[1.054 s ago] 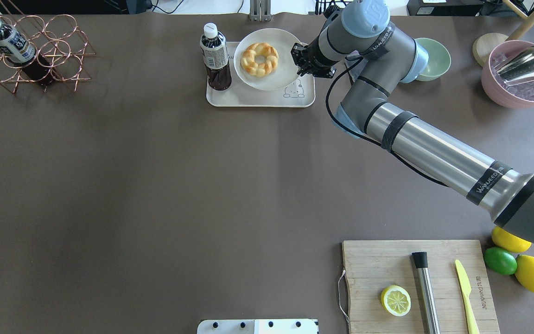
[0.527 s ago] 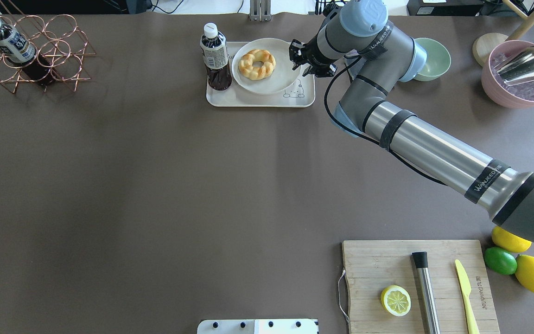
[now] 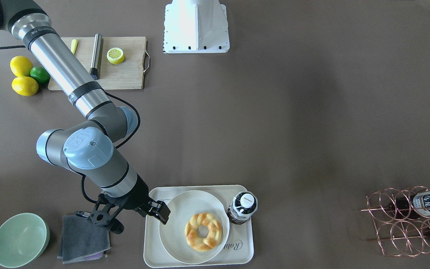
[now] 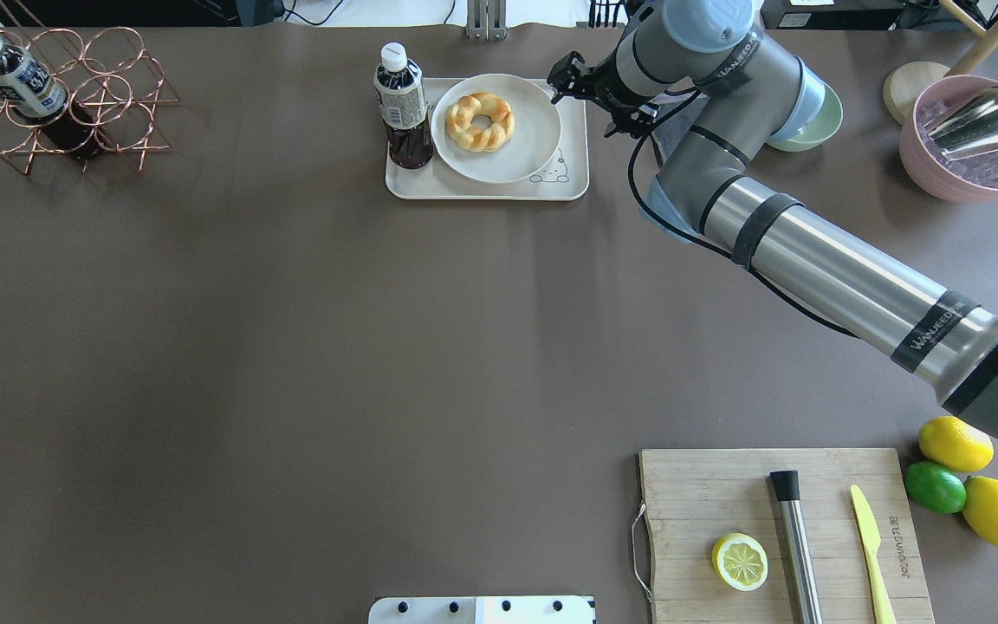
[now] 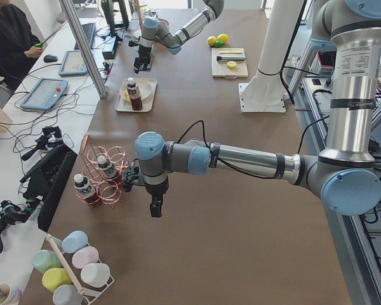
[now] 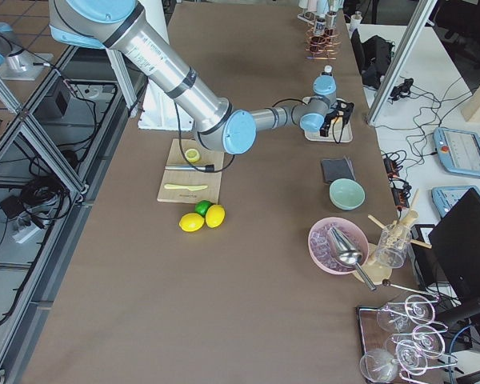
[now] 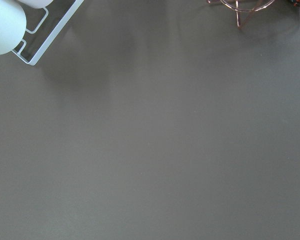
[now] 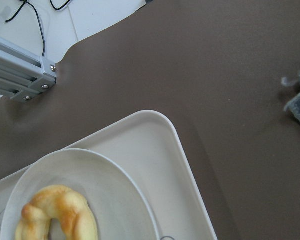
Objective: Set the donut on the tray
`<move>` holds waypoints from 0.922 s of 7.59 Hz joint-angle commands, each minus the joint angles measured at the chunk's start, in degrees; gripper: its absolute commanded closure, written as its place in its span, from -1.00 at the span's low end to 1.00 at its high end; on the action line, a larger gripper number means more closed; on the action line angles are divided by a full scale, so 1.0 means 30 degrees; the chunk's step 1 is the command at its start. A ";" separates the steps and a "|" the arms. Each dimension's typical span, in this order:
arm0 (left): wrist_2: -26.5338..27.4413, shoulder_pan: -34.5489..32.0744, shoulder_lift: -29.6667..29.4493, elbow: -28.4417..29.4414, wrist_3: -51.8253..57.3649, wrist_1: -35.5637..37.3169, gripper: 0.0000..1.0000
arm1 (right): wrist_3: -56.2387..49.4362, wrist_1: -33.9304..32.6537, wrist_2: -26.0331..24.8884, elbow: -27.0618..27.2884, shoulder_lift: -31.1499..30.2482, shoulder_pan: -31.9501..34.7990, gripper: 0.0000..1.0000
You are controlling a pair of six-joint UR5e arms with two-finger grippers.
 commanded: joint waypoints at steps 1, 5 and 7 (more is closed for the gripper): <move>-0.0001 0.0000 0.0000 -0.0009 0.0013 0.0000 -0.97 | -0.2148 -0.0196 0.2212 0.3223 -0.2428 0.1558 -1.00; -0.0001 0.0000 0.0205 -0.0067 0.0013 0.0000 -0.97 | -0.9374 -0.4551 0.4093 1.0955 -0.8310 0.4633 -1.00; -0.0001 0.0000 0.0205 -0.0067 0.0013 -0.0029 -0.97 | -1.4174 -0.7653 0.4185 1.3276 -1.1039 0.6040 -1.00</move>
